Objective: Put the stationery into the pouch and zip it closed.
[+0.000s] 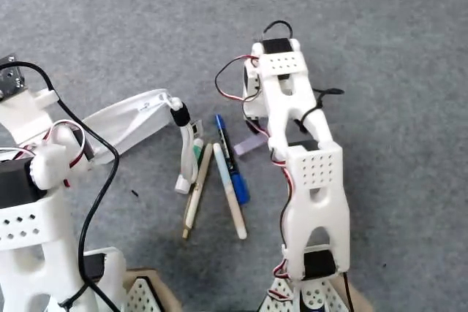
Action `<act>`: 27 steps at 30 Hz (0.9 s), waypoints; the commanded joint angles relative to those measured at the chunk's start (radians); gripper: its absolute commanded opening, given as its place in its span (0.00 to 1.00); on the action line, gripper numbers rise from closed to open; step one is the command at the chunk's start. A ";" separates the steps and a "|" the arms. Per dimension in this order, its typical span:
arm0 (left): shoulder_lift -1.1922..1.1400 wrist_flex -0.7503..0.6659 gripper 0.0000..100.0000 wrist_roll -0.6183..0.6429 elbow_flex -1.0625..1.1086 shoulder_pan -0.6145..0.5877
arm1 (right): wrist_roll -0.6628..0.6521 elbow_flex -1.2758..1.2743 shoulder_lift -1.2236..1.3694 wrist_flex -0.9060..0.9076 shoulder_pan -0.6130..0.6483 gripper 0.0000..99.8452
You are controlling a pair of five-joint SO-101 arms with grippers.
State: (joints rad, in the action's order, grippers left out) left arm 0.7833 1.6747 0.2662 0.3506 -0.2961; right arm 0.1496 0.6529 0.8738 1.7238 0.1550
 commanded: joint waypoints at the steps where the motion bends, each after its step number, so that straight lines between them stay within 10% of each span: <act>1: -0.015 0.005 0.03 0.003 0.004 -0.005 | 0.009 0.033 -0.013 0.037 0.015 0.36; 27: -0.014 0.005 0.03 -0.002 -0.005 -0.068 | -0.057 -0.010 -0.186 -0.023 0.253 0.32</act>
State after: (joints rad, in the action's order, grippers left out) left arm 0.7833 1.6747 0.2693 0.3521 -0.3330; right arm 0.1005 0.6314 0.7250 1.7238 0.3959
